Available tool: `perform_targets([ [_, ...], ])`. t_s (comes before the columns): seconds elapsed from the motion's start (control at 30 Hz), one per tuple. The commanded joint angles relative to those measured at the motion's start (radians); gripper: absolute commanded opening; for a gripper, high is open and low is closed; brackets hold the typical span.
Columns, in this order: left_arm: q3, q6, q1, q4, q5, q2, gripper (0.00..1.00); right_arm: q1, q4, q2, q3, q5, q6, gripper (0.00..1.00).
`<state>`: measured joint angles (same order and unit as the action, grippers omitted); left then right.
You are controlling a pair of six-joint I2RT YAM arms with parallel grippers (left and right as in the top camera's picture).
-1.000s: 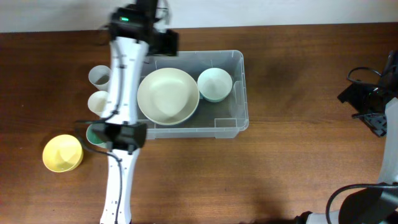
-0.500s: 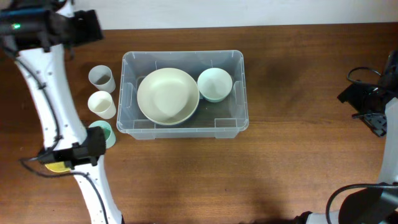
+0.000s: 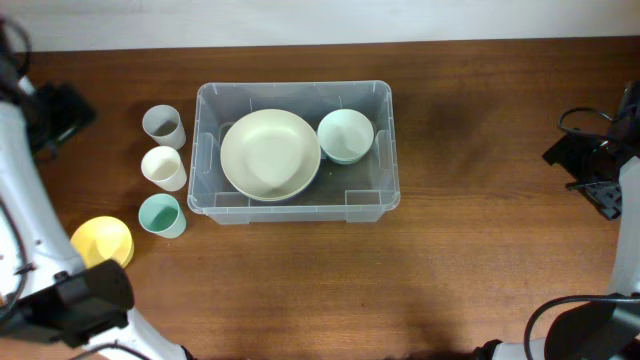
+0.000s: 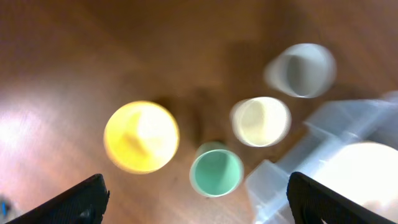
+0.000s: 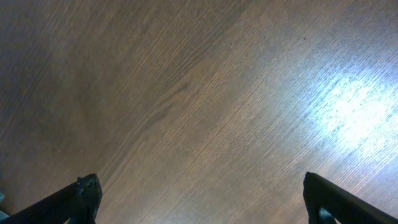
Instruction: Pack container
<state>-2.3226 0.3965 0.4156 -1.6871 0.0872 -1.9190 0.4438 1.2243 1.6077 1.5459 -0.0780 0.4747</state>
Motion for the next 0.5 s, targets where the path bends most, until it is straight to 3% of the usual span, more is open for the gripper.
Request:
perform_targets([
  [0.0, 0.111, 0.075, 0.069, -0.001, 0.018, 0.05, 0.94, 0.002, -0.002, 0.003, -0.006, -0.002, 0.004, 0.99],
  [0.1, 0.22, 0.094, 0.113, -0.001, -0.027, 0.053, 0.94, 0.002, -0.002, 0.003, -0.006, -0.002, 0.004, 0.99],
  [0.23, 0.377, 0.246, 0.14, 0.013, -0.031, 0.053, 0.94, 0.002, -0.003, 0.003, -0.006, -0.002, 0.004, 0.99],
  [0.47, 0.571, 0.256, 0.18, 0.13, -0.013, 0.053, 0.93, 0.002, -0.003, 0.003, -0.006, -0.002, 0.004, 0.99],
])
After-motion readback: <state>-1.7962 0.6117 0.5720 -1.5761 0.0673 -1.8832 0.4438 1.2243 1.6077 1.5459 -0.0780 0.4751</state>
